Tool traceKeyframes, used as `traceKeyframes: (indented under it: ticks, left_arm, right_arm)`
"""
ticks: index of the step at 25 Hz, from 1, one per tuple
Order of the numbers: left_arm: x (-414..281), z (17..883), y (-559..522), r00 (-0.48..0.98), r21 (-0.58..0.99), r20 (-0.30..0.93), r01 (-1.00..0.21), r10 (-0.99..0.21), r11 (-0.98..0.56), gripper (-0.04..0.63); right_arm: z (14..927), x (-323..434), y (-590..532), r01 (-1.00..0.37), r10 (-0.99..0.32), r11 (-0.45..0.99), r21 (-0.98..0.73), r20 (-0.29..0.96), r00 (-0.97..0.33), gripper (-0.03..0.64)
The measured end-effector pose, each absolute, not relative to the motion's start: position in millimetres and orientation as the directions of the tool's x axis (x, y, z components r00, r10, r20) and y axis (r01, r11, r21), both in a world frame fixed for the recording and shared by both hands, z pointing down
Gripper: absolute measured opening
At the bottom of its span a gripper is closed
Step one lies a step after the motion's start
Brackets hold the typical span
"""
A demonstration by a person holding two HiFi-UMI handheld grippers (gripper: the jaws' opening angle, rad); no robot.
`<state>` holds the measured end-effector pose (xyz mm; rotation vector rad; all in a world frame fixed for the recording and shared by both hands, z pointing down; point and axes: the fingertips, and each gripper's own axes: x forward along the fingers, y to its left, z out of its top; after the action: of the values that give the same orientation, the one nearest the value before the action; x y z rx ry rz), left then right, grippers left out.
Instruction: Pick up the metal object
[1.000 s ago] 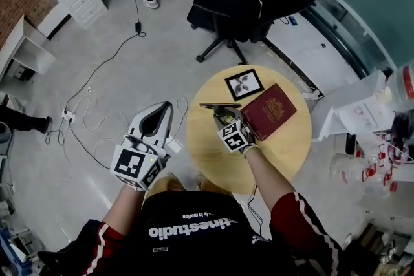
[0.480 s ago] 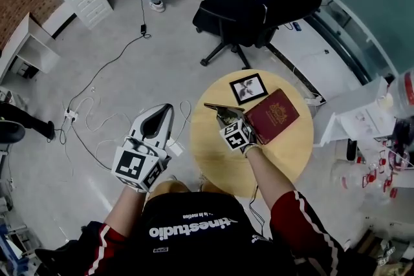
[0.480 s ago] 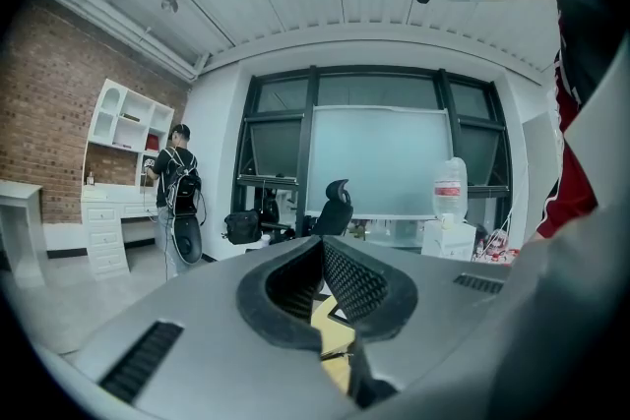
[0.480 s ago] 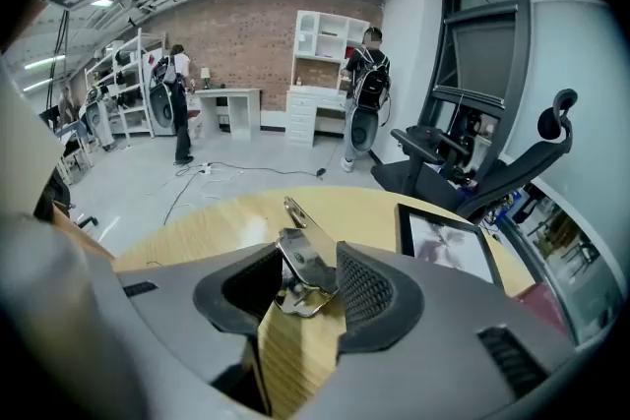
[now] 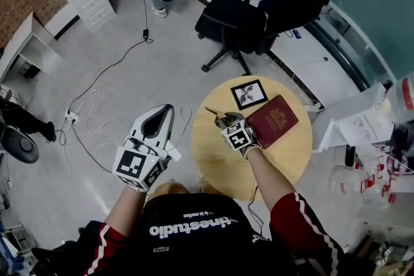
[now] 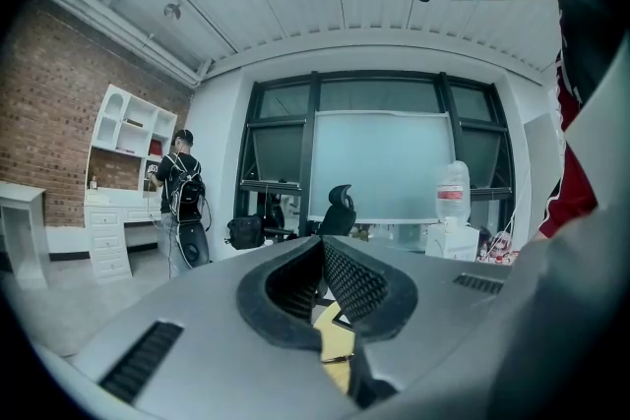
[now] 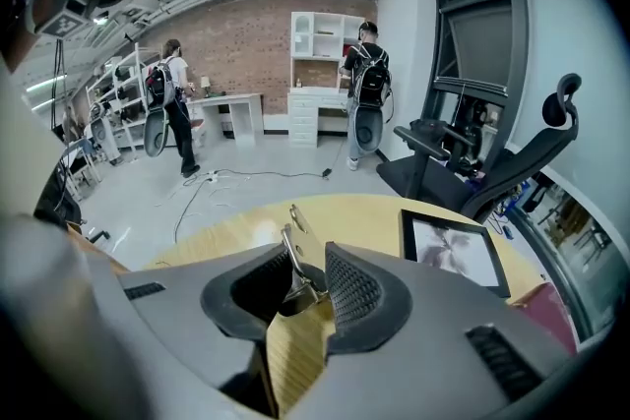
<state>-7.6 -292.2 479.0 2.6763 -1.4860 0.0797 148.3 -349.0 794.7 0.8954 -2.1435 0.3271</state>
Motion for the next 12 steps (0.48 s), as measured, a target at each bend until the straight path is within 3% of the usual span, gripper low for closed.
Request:
traceKeyframes:
  ticks: [4,7,12]
  left_arm:
    - [-6.9,476.3,-288.7,0.538,0.042,0.083,-0.843,-0.839,-0.537,0.020]
    - [-7.8,472.8,-288.3,0.542,0.038,0.075,-0.840,-0.837,-0.541,0.020]
    - [-7.1,465.6,-285.7,0.551,0.034,0.060,-0.834,-0.832,-0.550,0.021]
  right_arm:
    - [790.5,147.4,-349.8,-0.708,-0.500,0.705,0.044,0.740,-0.451,0.115]
    - [790.1,151.4,-353.2,-0.738,-0.507,0.674,0.016,0.737,-0.447,0.038]
    - [787.1,156.2,-350.8,-0.759,-0.515,0.651,0.008,0.739,-0.434,0.029]
